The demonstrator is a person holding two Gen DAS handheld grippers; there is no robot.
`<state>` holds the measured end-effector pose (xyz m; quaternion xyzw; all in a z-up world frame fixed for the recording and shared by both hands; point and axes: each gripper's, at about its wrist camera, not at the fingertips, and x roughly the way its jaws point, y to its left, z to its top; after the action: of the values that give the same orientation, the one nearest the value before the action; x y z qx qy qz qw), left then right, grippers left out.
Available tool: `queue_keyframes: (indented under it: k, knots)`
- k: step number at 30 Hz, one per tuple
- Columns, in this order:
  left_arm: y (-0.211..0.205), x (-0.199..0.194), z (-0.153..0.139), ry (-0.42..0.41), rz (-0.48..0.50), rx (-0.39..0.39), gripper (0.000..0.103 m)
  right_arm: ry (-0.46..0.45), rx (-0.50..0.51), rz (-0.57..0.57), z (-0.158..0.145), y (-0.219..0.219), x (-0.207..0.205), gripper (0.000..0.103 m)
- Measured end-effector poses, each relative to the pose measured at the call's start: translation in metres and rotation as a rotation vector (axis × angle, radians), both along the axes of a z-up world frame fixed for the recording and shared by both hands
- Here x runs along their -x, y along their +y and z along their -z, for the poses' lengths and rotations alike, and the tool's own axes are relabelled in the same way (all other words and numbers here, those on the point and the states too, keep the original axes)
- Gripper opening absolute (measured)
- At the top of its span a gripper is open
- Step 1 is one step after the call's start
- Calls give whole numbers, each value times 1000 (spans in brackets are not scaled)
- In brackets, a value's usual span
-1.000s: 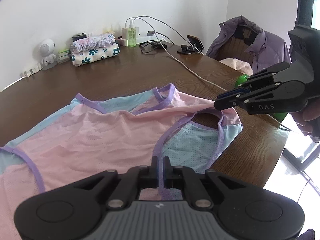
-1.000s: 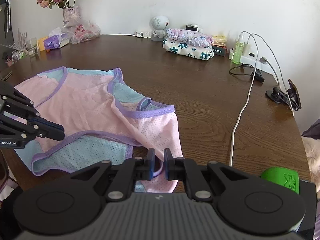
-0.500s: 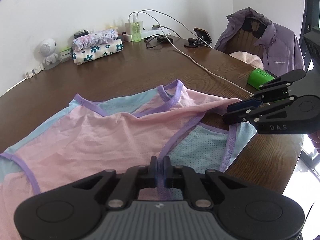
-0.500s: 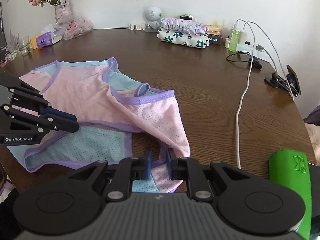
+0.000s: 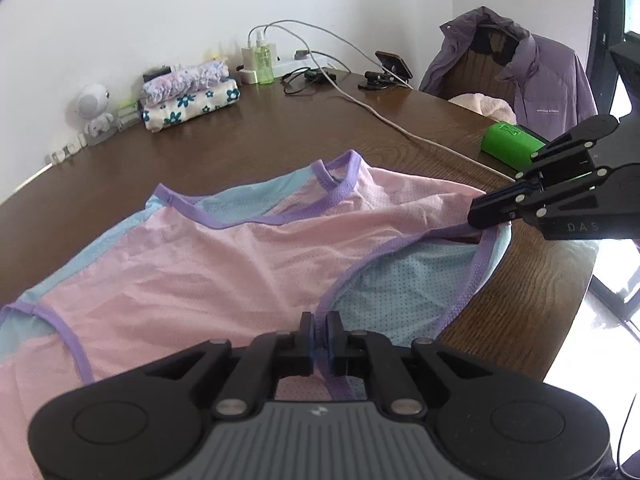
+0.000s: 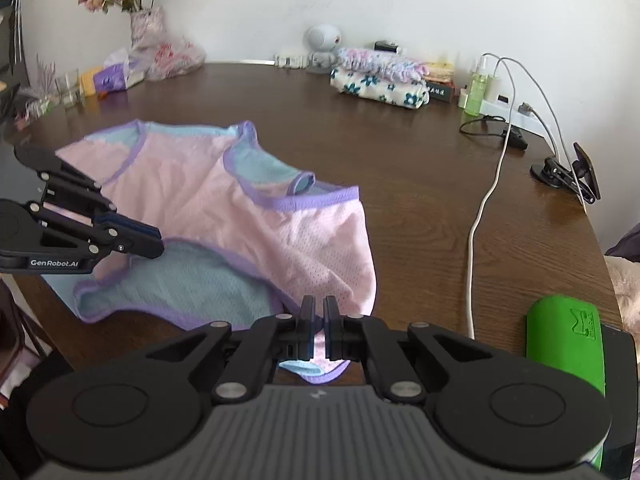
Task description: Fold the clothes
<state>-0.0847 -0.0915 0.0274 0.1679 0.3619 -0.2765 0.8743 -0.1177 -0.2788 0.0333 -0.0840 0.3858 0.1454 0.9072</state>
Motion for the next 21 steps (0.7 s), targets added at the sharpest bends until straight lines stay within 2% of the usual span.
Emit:
queue_keyframes:
  k: [1, 3, 4, 5, 8, 10, 12, 14, 16, 17, 18, 19, 21]
  knots:
    - [1, 2, -1, 10, 17, 18, 15, 14, 7, -9, 1, 1, 0, 5]
    - [5, 9, -4, 35, 55, 62, 41, -11, -33, -8, -8, -4, -1, 11]
    - [8, 13, -4, 50, 75, 85, 44, -33, -72, 3, -16, -9, -4, 22]
    - [9, 18, -2, 57, 84, 86, 44, -61, -108, 21, -24, -15, -11, 33]
    - [16, 27, 5, 53, 93, 80, 44, -75, -203, 94, -32, -28, -49, 36]
    - [21, 28, 6, 57, 82, 107, 44, -14, -243, 122, -25, -30, -86, 37]
    - [21, 27, 7, 55, 76, 117, 44, 41, -245, 110, -16, -26, -117, 38]
    - [21, 27, 8, 50, 67, 127, 45, 78, -174, 76, -10, -15, -131, 41]
    - [20, 25, 8, 51, 56, 142, 47, 114, -103, 43, -3, -3, -145, 40]
    - [20, 24, 8, 55, 60, 150, 50, 133, -67, 26, 0, 3, -152, 31]
    - [20, 23, 8, 59, 64, 158, 54, 132, -29, 10, 1, 8, -155, 14]
    - [20, 23, 9, 61, 74, 161, 56, 75, 23, -3, -3, 14, -150, 1]
    - [17, 23, 9, 61, 95, 157, 63, -132, 189, -38, -14, 31, -129, 1]
